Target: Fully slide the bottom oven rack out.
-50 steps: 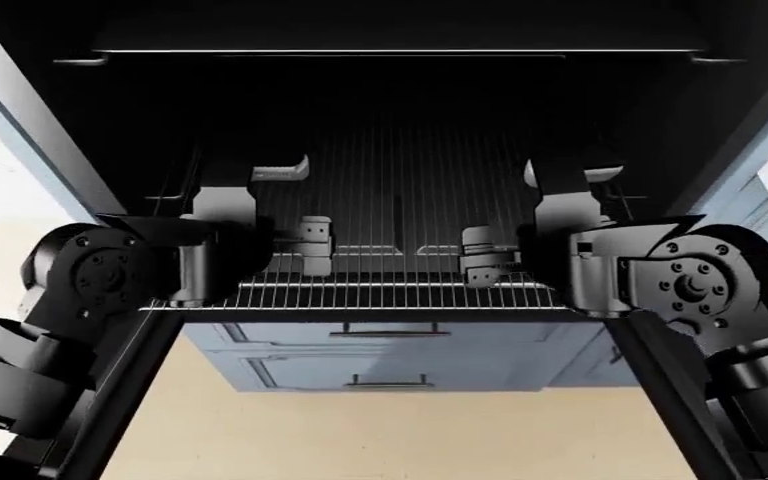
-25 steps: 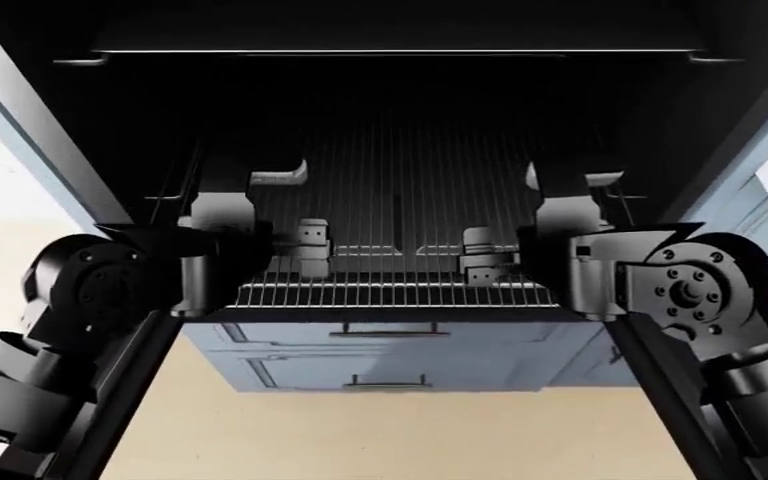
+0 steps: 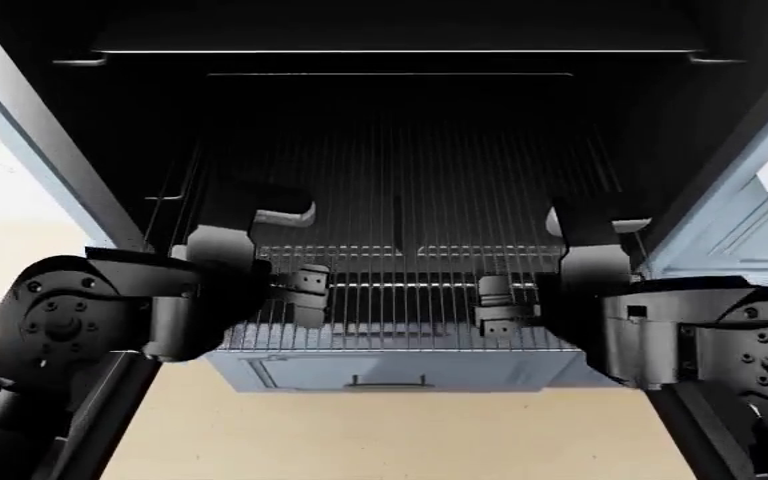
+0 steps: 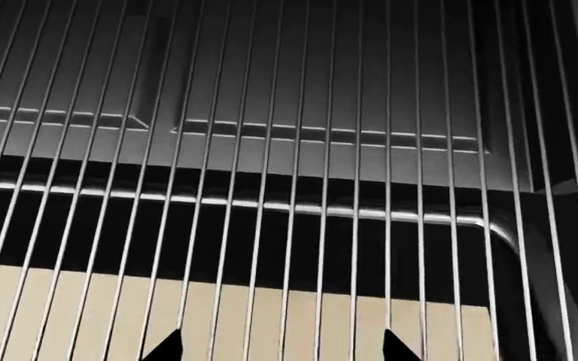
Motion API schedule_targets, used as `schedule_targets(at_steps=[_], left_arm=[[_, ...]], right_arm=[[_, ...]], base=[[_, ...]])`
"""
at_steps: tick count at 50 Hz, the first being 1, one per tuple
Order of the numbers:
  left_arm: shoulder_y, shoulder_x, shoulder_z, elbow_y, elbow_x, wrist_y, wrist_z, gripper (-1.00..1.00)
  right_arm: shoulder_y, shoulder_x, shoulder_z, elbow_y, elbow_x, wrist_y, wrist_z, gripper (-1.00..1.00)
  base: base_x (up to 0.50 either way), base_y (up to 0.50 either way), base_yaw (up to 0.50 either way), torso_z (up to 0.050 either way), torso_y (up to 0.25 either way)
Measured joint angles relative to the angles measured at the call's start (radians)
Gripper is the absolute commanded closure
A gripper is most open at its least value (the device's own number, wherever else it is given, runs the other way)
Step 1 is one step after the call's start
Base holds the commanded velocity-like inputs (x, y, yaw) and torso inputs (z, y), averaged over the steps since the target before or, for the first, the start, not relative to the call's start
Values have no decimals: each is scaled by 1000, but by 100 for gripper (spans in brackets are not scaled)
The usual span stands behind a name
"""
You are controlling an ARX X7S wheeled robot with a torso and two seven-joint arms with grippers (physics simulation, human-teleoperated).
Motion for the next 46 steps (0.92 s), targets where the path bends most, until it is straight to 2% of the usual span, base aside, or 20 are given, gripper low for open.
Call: schedule_targets(at_steps=[12, 27, 31, 36, 46], left_arm=[[145, -81, -33, 263, -121, -20, -138, -100], [340, -167, -68, 566, -183, -4, -256, -100], [378, -182, -78, 610, -201, 8, -276, -100], [406, -199, -97, 589, -262, 91, -298, -100], [462, -263, -119, 662, -373, 91, -363, -100]], right_arm=[[-220, 101, 70, -301, 93, -36, 110, -100], [-474, 196, 164, -570, 157, -110, 190, -100], [-517, 218, 178, -613, 180, -123, 206, -100], [-556, 239, 192, -648, 200, -140, 215, -100], [-615, 271, 213, -699, 243, -170, 233, -100]], base=[[0, 0, 0, 0, -14], [0, 0, 0, 0, -15], [0, 0, 0, 0, -15], [0, 0, 0, 0, -14], [0, 0, 0, 0, -13]])
